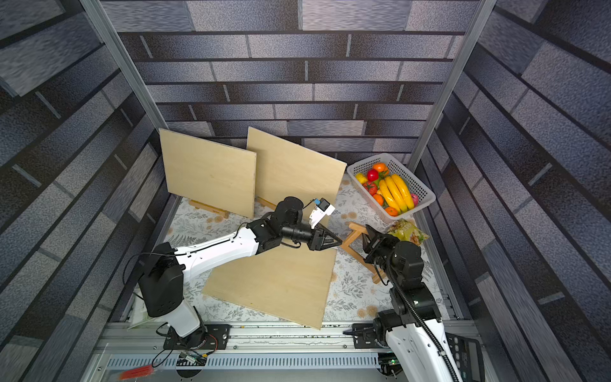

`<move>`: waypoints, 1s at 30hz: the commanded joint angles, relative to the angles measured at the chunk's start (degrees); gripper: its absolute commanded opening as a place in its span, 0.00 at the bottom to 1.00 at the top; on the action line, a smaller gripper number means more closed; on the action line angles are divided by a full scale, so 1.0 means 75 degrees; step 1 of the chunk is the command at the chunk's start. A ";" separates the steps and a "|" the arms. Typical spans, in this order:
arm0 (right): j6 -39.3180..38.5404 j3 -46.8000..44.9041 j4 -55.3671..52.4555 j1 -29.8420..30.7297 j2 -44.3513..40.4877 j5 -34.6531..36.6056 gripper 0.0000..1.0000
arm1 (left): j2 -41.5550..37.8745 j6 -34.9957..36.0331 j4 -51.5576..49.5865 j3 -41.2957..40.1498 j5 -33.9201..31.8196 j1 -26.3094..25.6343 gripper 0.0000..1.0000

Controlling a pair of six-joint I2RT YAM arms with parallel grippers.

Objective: Assemble the easel
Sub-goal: Unfold the easel.

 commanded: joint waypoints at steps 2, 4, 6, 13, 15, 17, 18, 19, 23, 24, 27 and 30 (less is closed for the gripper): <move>0.1251 -0.0004 0.0659 -0.0021 -0.0046 -0.0028 0.00 | 0.0186 0.0349 -0.0339 0.0466 0.0290 -0.0047 0.24; 0.1270 -0.0047 0.0683 -0.0022 -0.0042 -0.0056 0.02 | 0.0157 0.0447 -0.0474 0.0483 0.0305 0.0000 0.18; 0.1286 -0.0133 0.0667 -0.0016 -0.0045 -0.0195 0.18 | 0.0093 0.0465 -0.0598 0.0469 0.0346 0.0109 0.09; 0.0825 -0.0151 -0.0787 -0.0018 -0.0718 -0.1085 0.65 | -0.0277 0.1140 -0.1728 0.0716 0.0302 0.0575 0.00; 0.0450 -0.0076 -0.1782 -0.0025 -0.1128 -0.1424 0.68 | -0.0330 0.1629 -0.2485 0.0990 0.0254 0.0664 0.00; -0.0141 0.0126 -0.2732 -0.0020 -0.1353 -0.1800 0.69 | -0.0319 0.2044 -0.3212 0.1279 0.0207 0.0707 0.00; -0.0452 0.0225 -0.3171 -0.0013 -0.1390 -0.2096 0.70 | -0.0302 0.2239 -0.3506 0.1411 0.0189 0.0751 0.00; -0.0757 0.0325 -0.3482 -0.0021 -0.1359 -0.2359 0.70 | -0.0280 0.2395 -0.3766 0.1511 0.0184 0.0767 0.00; -0.2676 0.1266 -0.4799 -0.0020 -0.0698 -0.3244 0.70 | -0.0251 0.2817 -0.4458 0.1811 0.0231 0.0839 0.00; -0.3347 0.1565 -0.4969 -0.0025 -0.0420 -0.3373 0.71 | -0.0271 0.2831 -0.4499 0.1835 0.0291 0.0866 0.00; -0.6221 0.3056 -0.5680 -0.0020 0.0857 -0.3663 0.74 | -0.0332 0.2762 -0.4513 0.1913 0.0645 0.1011 0.00; -0.9779 0.5248 -0.6986 -0.0019 0.2250 -0.3281 0.74 | -0.0459 0.2606 -0.4469 0.2014 0.1190 0.1195 0.00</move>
